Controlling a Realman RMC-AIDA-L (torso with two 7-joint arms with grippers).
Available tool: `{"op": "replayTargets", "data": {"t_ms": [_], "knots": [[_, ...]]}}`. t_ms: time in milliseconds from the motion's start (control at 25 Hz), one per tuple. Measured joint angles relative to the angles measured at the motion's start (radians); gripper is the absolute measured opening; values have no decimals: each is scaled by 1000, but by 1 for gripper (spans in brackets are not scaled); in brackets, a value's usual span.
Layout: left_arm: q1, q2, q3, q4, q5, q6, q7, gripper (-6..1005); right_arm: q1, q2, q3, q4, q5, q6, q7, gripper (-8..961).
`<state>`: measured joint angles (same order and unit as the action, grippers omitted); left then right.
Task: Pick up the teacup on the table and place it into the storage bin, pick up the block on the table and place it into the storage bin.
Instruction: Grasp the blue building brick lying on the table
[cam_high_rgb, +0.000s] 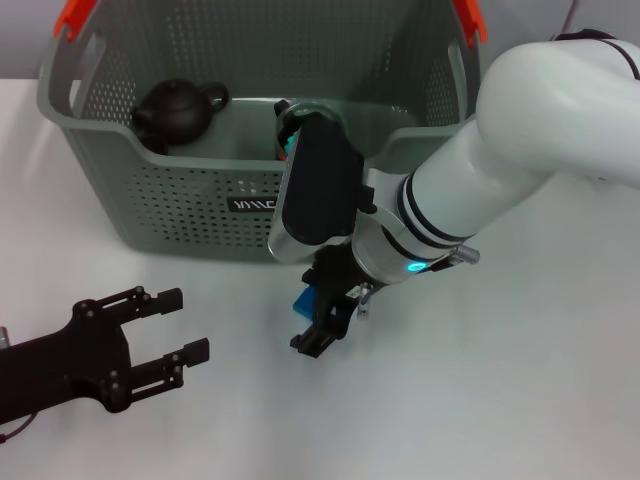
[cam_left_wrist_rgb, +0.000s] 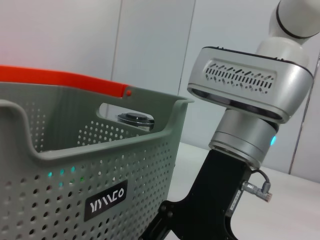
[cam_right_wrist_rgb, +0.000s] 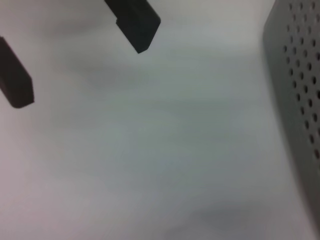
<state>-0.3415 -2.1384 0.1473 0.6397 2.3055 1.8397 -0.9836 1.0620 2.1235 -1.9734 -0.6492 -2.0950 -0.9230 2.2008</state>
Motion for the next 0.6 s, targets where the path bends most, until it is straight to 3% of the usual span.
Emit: {"op": "replayTargets", "data": {"t_ms": [360, 600], "knots": [[-6, 0, 0, -8, 0, -2, 0, 690, 3, -3, 0, -1, 0, -87, 3, 896], [-3, 0, 0, -8, 0, -2, 0, 690, -2, -17, 22, -45, -6, -246, 1, 896]]}}
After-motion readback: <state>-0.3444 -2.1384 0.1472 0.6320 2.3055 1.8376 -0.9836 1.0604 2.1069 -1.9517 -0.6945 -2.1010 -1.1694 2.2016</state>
